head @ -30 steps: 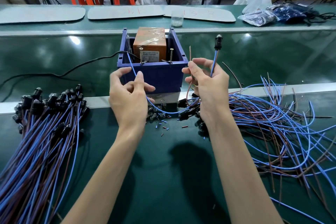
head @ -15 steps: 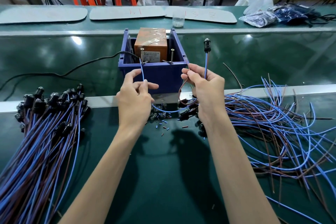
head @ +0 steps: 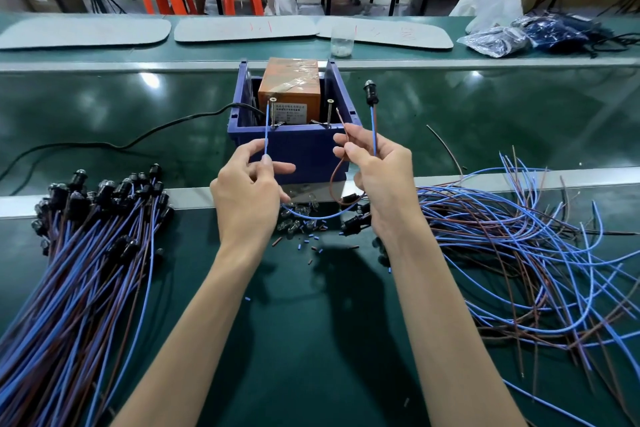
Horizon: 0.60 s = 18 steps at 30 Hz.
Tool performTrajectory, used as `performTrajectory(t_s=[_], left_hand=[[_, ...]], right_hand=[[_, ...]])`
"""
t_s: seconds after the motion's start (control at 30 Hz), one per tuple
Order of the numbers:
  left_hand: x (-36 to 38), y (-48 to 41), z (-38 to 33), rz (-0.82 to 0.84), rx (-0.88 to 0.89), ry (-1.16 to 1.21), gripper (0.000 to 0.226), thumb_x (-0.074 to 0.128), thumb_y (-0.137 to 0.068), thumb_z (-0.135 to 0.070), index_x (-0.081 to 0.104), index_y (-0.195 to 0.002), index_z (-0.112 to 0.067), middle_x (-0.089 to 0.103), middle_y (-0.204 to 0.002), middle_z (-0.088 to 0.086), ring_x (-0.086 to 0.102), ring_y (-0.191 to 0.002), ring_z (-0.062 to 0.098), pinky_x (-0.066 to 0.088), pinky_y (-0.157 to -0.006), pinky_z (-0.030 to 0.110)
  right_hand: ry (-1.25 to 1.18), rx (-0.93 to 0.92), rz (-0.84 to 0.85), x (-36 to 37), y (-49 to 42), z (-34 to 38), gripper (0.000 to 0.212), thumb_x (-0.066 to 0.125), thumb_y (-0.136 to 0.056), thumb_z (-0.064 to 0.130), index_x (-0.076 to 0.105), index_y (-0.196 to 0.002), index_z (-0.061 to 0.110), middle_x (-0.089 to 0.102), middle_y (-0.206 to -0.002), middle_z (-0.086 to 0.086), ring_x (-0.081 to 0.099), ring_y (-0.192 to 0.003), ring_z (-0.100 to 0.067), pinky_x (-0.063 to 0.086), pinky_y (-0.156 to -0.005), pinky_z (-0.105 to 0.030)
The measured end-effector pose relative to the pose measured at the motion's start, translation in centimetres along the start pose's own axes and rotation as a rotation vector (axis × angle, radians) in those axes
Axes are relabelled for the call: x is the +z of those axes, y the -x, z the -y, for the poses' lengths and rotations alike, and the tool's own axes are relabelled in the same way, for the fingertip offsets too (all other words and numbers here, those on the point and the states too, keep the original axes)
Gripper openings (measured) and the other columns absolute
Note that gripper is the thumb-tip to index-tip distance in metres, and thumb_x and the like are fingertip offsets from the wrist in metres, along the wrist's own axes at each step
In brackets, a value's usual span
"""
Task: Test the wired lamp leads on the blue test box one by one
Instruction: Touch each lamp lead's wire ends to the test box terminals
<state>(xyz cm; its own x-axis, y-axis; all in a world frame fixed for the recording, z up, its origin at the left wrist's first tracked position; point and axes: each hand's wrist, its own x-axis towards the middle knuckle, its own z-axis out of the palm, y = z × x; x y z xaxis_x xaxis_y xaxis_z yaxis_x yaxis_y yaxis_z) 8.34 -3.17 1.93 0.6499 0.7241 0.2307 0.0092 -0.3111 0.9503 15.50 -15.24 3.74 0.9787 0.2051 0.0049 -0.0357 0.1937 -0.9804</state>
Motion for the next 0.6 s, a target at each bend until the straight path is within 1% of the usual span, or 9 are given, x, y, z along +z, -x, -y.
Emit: performTrajectory(t_s=[0.07, 0.17, 0.27, 0.3, 0.33, 0.43, 0.5, 0.6], left_hand=[[0.02, 0.04, -0.02, 0.004, -0.004, -0.014, 0.023, 0.047, -0.097, -0.011, 0.058, -0.112, -0.025, 0.069, -0.066, -0.023, 0.052, -0.038, 0.004, 0.045, -0.06, 0.014], [-0.07, 0.08, -0.05, 0.002, -0.011, -0.027, 0.028, 0.047, -0.096, -0.011, 0.06, -0.118, -0.023, 0.07, -0.068, -0.024, 0.052, -0.038, 0.004, 0.045, -0.062, 0.015], [-0.17, 0.1, -0.16, 0.002, -0.023, -0.024, 0.031, 0.047, -0.095, -0.009, 0.062, -0.121, -0.02, 0.069, -0.067, -0.024, 0.052, -0.038, 0.004, 0.048, -0.069, 0.019], [-0.19, 0.11, -0.21, 0.001, -0.027, -0.025, 0.032, 0.047, -0.095, -0.009, 0.062, -0.121, -0.019, 0.069, -0.067, -0.024, 0.053, -0.038, 0.004, 0.048, -0.071, 0.019], [-0.24, 0.14, -0.24, 0.0, -0.031, -0.027, 0.032, 0.047, -0.095, -0.009, 0.063, -0.12, -0.019, 0.069, -0.066, -0.024, 0.053, -0.038, 0.004, 0.048, -0.07, 0.015], [-0.34, 0.17, -0.41, -0.012, -0.045, -0.03, 0.031, 0.046, -0.095, -0.008, 0.064, -0.117, -0.02, 0.068, -0.064, -0.023, 0.052, -0.036, 0.004, 0.044, -0.059, 0.008], [-0.36, 0.2, -0.54, -0.022, -0.056, -0.039, 0.032, 0.044, -0.095, -0.008, 0.064, -0.116, -0.022, 0.068, -0.063, -0.02, 0.051, -0.035, 0.004, 0.044, -0.056, 0.009], [-0.38, 0.24, -0.65, -0.027, -0.068, -0.07, 0.033, 0.041, -0.096, -0.007, 0.064, -0.114, -0.024, 0.066, -0.067, -0.017, 0.05, -0.036, 0.003, 0.046, -0.061, 0.016]], right_hand=[[0.015, -0.001, 0.011, -0.1, -0.01, -0.04, 0.029, 0.051, -0.093, -0.004, 0.064, -0.119, 0.003, 0.071, -0.092, 0.001, 0.066, -0.07, 0.001, 0.039, -0.049, -0.007], [0.018, 0.0, 0.025, -0.19, -0.03, 0.06, 0.028, 0.051, -0.093, -0.004, 0.065, -0.116, 0.006, 0.071, -0.091, 0.002, 0.066, -0.071, 0.001, 0.039, -0.049, -0.007], [0.012, -0.001, 0.042, -0.18, 0.0, 0.18, 0.027, 0.051, -0.093, -0.005, 0.066, -0.112, 0.008, 0.071, -0.09, 0.002, 0.066, -0.07, 0.002, 0.039, -0.048, -0.007], [0.012, -0.002, 0.047, -0.15, 0.02, 0.22, 0.027, 0.051, -0.093, -0.005, 0.067, -0.11, 0.01, 0.071, -0.09, 0.002, 0.065, -0.069, 0.002, 0.039, -0.047, -0.007], [0.011, -0.004, 0.052, -0.12, 0.05, 0.25, 0.028, 0.051, -0.093, -0.005, 0.067, -0.107, 0.011, 0.071, -0.088, 0.002, 0.065, -0.068, 0.002, 0.039, -0.047, -0.007], [0.01, -0.005, 0.06, -0.06, 0.12, 0.32, 0.028, 0.05, -0.092, -0.006, 0.068, -0.103, 0.013, 0.071, -0.086, 0.003, 0.064, -0.066, 0.002, 0.038, -0.046, -0.007], [0.013, -0.007, 0.061, -0.07, 0.15, 0.36, 0.029, 0.049, -0.092, -0.007, 0.068, -0.103, 0.012, 0.071, -0.084, 0.003, 0.063, -0.064, 0.002, 0.038, -0.045, -0.007], [0.02, -0.004, 0.056, -0.08, 0.17, 0.45, 0.029, 0.048, -0.091, -0.007, 0.068, -0.104, 0.01, 0.071, -0.083, 0.004, 0.062, -0.063, 0.003, 0.037, -0.045, -0.006]])
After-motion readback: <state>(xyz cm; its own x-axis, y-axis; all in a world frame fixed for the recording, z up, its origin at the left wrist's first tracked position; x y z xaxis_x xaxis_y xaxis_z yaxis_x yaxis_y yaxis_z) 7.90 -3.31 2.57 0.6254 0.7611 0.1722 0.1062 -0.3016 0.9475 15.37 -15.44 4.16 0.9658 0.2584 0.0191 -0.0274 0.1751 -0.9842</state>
